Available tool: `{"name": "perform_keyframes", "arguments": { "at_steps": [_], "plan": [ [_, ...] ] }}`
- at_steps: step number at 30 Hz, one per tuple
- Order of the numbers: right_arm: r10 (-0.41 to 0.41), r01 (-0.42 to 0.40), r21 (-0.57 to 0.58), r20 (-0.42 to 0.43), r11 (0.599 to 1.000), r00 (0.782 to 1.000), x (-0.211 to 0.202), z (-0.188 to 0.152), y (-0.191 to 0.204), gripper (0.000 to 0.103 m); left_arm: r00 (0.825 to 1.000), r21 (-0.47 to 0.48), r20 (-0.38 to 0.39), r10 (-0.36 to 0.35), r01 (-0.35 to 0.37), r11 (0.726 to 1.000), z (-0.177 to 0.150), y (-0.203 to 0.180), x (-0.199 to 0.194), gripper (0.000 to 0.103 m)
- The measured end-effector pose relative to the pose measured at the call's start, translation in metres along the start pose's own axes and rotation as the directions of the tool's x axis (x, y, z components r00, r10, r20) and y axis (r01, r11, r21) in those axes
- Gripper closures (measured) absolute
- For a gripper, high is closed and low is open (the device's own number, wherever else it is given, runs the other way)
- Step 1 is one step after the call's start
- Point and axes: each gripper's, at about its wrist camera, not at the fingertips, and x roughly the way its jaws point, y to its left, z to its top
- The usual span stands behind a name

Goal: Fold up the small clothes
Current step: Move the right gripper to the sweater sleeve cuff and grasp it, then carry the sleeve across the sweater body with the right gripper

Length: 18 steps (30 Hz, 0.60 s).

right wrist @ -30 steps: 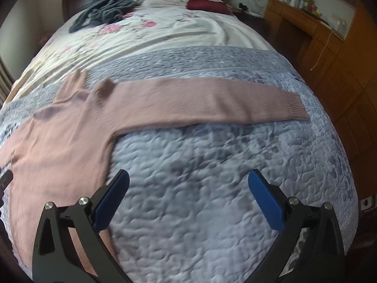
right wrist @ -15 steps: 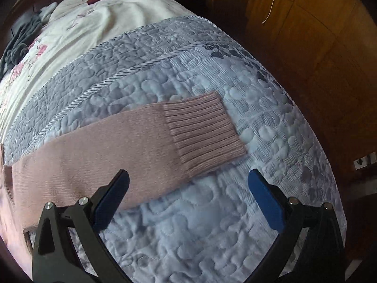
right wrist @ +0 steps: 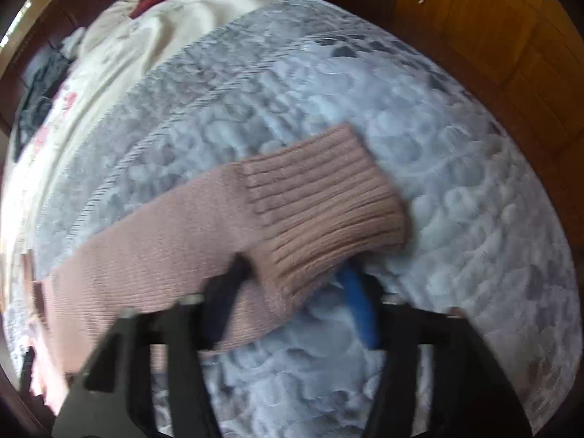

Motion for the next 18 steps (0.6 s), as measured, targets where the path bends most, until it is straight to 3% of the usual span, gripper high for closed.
{"name": "perform_keyframes", "arguments": {
  "at_steps": [1,2,5,9,12,14,18],
  "plan": [
    [0.02,-0.02,-0.004,0.002,1.0,1.0,-0.002,0.001,0.003,0.084,1.0,0.004,0.001,0.001,-0.001,1.0,0.0,0.0,-0.001,0.004],
    [0.041,-0.041,-0.012,0.001,0.999,0.999,-0.004,0.003,0.007,0.092,1.0,0.006,0.003,0.003,-0.003,1.0,0.0,0.002,-0.002,0.004],
    [0.032,-0.03,-0.043,0.047,0.999,0.998,-0.021,0.004,0.015,0.093,1.0,0.003,0.006,0.004,-0.004,1.0,0.0,0.008,-0.006,0.004],
    [0.068,-0.071,0.021,0.115,0.997,0.991,-0.051,0.002,-0.004,0.093,1.0,0.0,0.012,0.012,-0.012,1.0,0.0,0.023,-0.011,0.004],
    [-0.003,-0.001,0.066,0.072,0.998,0.997,-0.049,-0.006,-0.024,0.093,1.0,-0.004,0.007,0.022,-0.022,1.0,-0.002,0.033,-0.01,0.004],
    [-0.004,0.001,0.095,0.032,0.995,0.999,-0.038,-0.01,-0.034,0.093,1.0,-0.016,-0.002,0.025,-0.025,1.0,-0.005,0.041,-0.008,0.004],
    [-0.013,0.009,0.053,0.068,0.999,0.998,-0.035,-0.019,-0.024,0.093,0.999,-0.038,-0.032,0.023,-0.025,0.999,-0.012,0.053,-0.002,0.004]
  ]
}}
